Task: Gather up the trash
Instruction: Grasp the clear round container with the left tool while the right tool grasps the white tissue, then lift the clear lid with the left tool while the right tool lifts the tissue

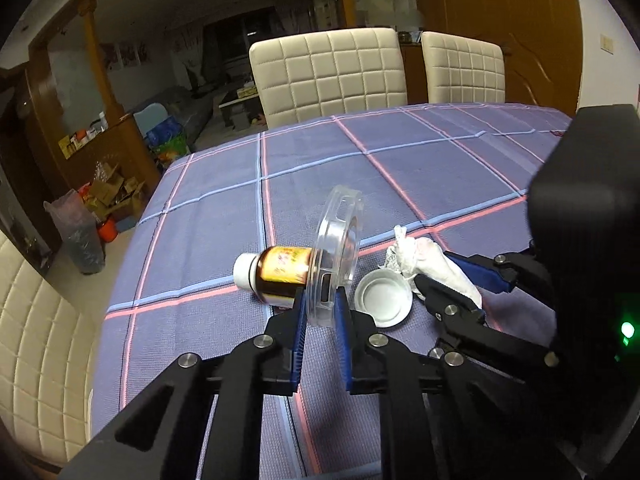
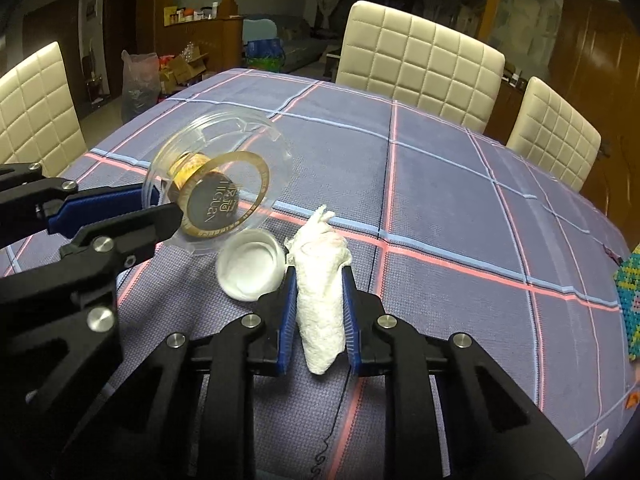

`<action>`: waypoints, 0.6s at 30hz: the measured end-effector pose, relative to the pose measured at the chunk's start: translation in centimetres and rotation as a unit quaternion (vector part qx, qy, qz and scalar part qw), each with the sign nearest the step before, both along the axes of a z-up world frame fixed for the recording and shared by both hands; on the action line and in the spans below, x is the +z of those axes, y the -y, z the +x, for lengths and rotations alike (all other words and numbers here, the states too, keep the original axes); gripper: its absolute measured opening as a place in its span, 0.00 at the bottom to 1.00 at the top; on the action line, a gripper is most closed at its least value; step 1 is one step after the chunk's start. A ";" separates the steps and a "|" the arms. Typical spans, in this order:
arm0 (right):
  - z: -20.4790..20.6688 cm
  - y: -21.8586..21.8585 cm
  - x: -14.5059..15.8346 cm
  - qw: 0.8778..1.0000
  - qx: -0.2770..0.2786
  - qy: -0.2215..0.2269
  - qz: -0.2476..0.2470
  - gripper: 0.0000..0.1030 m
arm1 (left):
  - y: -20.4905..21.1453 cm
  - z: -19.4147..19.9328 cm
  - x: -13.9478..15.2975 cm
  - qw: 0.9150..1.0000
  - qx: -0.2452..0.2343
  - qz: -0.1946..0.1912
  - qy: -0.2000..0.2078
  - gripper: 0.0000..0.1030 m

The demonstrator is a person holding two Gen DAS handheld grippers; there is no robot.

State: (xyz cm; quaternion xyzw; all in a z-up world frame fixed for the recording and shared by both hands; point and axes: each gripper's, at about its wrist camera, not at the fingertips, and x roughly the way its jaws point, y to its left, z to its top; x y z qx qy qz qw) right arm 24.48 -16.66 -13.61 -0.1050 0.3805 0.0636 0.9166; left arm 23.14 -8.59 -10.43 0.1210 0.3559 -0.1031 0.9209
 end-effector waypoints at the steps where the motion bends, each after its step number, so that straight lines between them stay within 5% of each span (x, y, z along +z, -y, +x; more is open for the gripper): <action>1: -0.1 0.0 0.0 1.000 0.000 0.001 0.000 0.22 | -0.1 -0.2 0.1 1.000 -0.002 -0.002 0.002 0.14; 18: -2.8 -0.2 1.4 1.000 0.000 0.027 0.001 0.21 | -2.6 -4.1 2.0 1.000 0.003 0.008 0.030 0.14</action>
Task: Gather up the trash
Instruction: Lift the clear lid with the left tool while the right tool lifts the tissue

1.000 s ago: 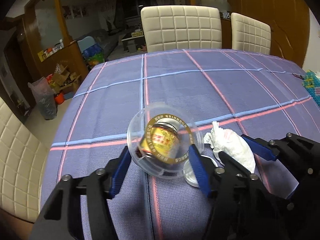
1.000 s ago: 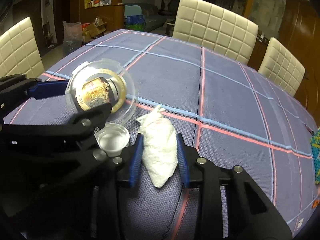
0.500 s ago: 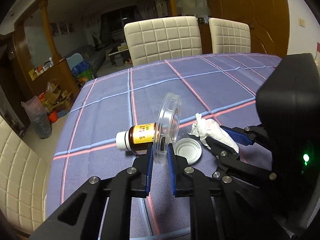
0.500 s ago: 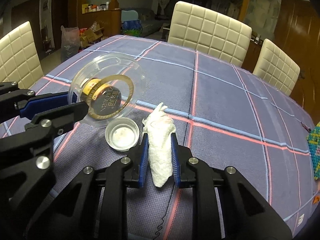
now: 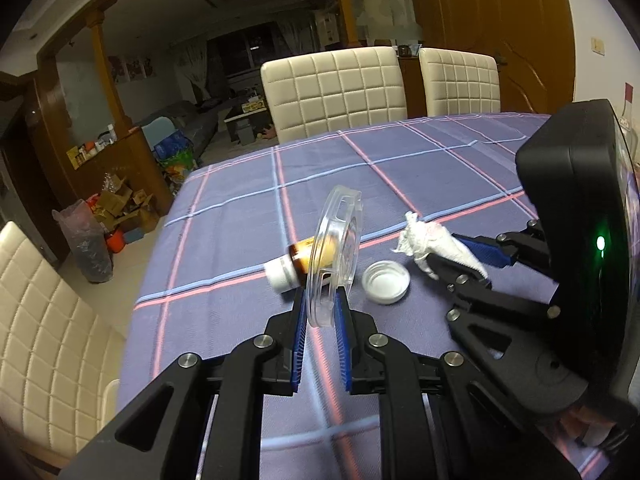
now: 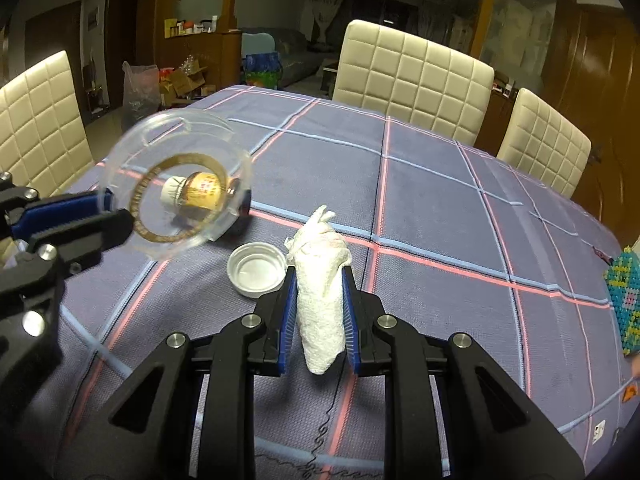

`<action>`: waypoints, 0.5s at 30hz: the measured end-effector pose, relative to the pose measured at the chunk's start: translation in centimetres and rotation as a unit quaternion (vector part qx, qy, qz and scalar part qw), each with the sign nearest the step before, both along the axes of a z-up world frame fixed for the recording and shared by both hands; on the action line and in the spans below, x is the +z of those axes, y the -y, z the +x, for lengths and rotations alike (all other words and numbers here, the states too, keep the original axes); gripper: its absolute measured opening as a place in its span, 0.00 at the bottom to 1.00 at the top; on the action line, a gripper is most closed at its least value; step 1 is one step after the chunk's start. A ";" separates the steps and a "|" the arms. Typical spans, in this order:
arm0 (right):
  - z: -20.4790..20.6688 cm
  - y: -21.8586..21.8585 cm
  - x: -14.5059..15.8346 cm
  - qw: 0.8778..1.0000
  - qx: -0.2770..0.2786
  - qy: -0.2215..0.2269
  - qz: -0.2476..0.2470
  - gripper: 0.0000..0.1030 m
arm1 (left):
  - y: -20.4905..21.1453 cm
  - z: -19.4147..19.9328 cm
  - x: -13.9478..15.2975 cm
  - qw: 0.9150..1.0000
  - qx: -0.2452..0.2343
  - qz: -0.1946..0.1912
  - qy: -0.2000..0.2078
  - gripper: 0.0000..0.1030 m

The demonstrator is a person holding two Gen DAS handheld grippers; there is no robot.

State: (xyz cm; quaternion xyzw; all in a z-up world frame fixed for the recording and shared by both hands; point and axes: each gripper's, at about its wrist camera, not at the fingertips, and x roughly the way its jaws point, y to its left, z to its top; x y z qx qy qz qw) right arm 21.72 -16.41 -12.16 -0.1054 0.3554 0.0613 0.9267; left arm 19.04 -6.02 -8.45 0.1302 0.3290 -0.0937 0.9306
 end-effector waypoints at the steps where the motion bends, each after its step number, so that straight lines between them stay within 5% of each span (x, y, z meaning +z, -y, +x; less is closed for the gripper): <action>1: -0.3 -0.1 0.1 1.000 0.002 0.001 0.001 0.21 | -0.3 -0.2 0.1 1.000 0.002 0.002 0.001 0.14; 15: -2.6 1.1 1.5 0.997 0.047 -0.009 0.062 0.18 | -4.5 -2.7 -0.1 0.999 0.032 0.001 0.008 0.14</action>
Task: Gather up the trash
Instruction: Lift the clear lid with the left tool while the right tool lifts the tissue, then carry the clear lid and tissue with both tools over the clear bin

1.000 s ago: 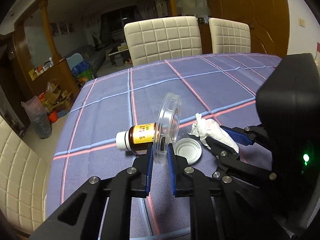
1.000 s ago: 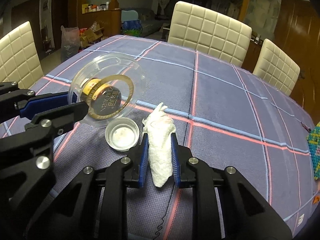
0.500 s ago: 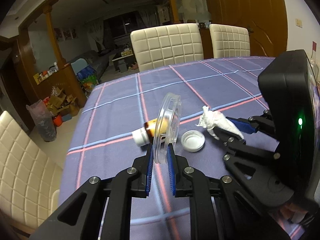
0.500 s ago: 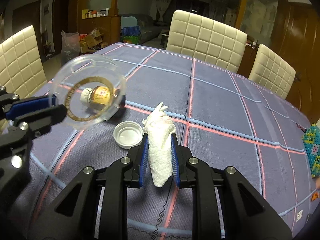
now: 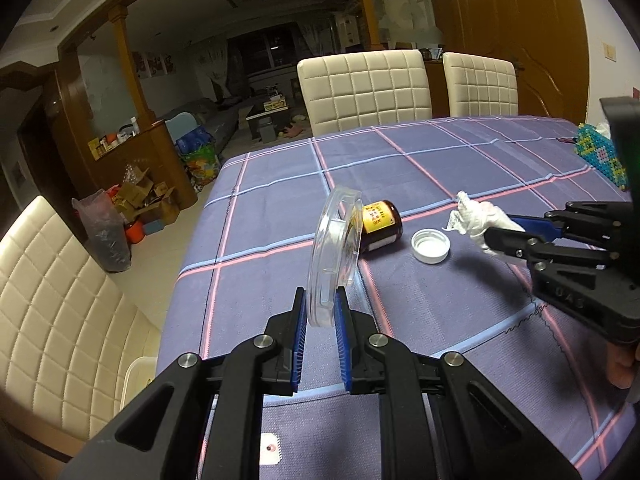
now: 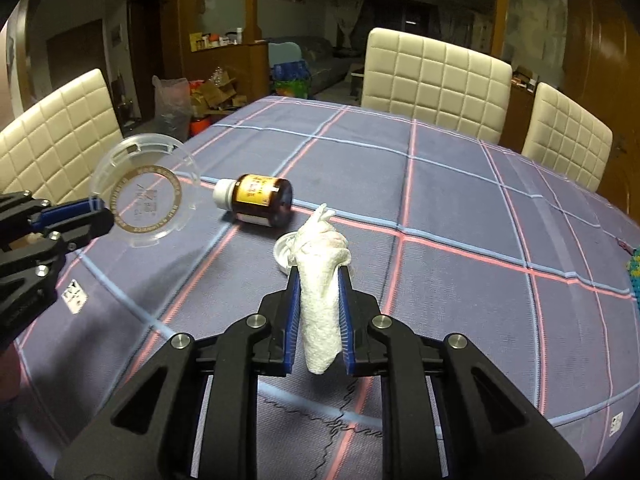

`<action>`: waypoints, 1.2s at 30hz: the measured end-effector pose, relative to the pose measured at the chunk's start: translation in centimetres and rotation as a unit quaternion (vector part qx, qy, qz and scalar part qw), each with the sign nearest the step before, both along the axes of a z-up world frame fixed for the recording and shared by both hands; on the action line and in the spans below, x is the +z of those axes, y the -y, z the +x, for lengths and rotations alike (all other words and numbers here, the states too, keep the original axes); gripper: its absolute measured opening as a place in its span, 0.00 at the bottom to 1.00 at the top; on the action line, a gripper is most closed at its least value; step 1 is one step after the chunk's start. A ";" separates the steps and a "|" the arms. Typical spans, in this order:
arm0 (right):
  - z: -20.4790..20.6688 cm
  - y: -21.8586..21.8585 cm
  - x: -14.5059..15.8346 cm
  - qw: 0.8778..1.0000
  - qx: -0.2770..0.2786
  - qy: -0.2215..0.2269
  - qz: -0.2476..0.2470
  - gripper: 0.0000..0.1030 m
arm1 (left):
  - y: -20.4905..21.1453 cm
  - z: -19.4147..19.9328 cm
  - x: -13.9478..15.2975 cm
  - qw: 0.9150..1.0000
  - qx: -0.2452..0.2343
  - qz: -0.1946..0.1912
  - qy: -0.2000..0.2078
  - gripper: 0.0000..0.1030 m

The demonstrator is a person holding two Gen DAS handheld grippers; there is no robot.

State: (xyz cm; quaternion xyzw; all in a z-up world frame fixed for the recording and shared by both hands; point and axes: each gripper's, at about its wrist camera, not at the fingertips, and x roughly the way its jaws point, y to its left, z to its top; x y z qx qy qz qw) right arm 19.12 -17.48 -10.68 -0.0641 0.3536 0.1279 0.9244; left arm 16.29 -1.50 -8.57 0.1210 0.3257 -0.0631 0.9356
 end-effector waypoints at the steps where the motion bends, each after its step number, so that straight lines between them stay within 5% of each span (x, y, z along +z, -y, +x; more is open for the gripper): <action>1: -0.1 -0.1 0.1 1.000 0.001 0.000 0.001 0.18 | -0.1 -0.1 -0.1 1.000 0.002 -0.002 0.000 0.14; 32: -4.8 -16.3 1.0 0.984 0.154 0.029 -0.082 0.18 | -11.5 -5.1 0.1 0.993 0.108 0.029 0.036 0.13; 36: -5.3 -17.7 1.1 0.981 0.167 0.033 -0.090 0.18 | -12.0 -5.3 -0.1 0.993 0.110 0.021 0.033 0.06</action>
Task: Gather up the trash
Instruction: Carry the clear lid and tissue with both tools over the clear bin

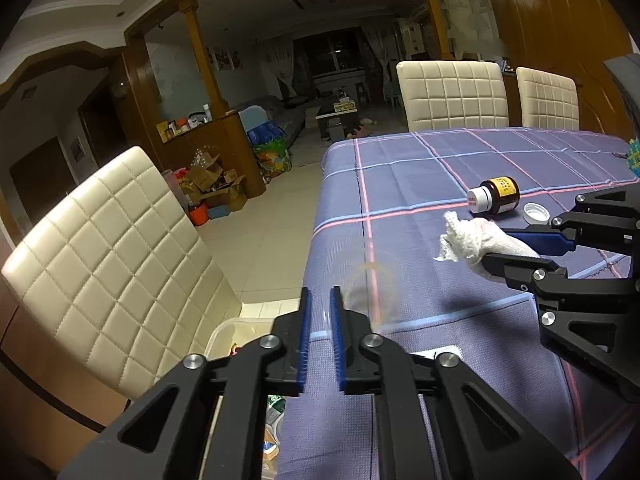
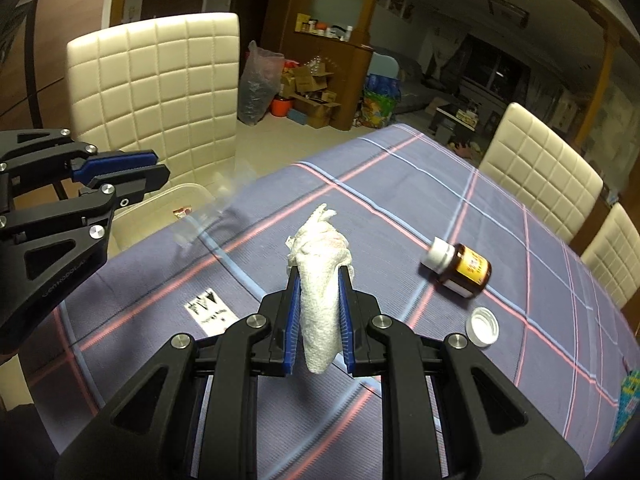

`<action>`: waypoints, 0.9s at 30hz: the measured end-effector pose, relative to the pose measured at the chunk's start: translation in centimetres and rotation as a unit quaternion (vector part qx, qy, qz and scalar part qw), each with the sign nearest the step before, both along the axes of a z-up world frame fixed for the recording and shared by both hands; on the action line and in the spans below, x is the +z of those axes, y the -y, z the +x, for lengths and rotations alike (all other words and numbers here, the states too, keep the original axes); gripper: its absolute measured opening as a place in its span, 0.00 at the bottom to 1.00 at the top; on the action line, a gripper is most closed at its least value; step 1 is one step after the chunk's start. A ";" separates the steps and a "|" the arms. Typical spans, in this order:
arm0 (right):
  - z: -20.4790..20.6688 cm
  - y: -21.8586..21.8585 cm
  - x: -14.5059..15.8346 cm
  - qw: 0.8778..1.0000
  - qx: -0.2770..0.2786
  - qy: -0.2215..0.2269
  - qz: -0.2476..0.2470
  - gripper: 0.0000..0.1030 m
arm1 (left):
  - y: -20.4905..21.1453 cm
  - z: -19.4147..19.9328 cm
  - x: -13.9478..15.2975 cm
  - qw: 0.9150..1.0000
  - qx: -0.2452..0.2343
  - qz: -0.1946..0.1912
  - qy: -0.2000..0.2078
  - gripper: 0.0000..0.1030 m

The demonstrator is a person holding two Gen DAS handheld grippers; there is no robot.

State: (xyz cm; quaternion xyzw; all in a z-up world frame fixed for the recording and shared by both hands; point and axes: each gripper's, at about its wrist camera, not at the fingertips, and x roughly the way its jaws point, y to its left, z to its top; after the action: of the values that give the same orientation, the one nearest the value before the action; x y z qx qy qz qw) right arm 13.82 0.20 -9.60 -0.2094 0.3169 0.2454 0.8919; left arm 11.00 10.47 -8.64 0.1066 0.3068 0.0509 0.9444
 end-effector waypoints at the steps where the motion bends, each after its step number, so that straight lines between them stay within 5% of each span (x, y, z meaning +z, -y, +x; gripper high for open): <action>1: -0.2 -0.4 0.0 1.000 0.005 0.002 -0.001 0.18 | -0.2 0.0 -0.2 1.000 -0.002 -0.005 -0.004 0.04; 10: -0.1 -2.3 0.0 1.000 0.012 0.004 -0.004 0.18 | -2.3 -0.4 -0.5 1.000 0.015 -0.022 -0.004 0.03; 16: 0.4 -2.2 -0.3 1.000 0.002 -0.001 -0.002 0.18 | -2.2 1.6 -2.2 0.995 0.001 -0.077 -0.065 0.06; 18: 0.4 -2.0 -0.4 1.000 -0.004 0.004 -0.005 0.18 | -1.9 2.4 -2.7 0.993 0.001 -0.086 -0.076 0.24; 20: 0.6 -1.4 -0.5 1.000 -0.011 0.006 -0.008 0.18 | -1.7 2.7 -2.9 0.994 0.007 -0.088 -0.066 0.73; 23: 1.1 -0.4 -0.6 1.000 -0.022 0.001 -0.006 0.18 | -1.2 2.8 -2.8 0.996 0.011 -0.076 -0.046 0.75; 27: 1.8 0.5 -0.8 1.000 -0.030 -0.003 -0.001 0.18 | -1.2 4.2 -3.5 0.993 0.010 -0.097 -0.073 0.75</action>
State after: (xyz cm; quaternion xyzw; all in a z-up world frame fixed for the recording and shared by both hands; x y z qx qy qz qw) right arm 15.57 -0.33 -10.39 -0.1996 0.3259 0.2191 0.8978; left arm 15.20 11.68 -12.16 0.0151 0.3797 0.0220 0.9247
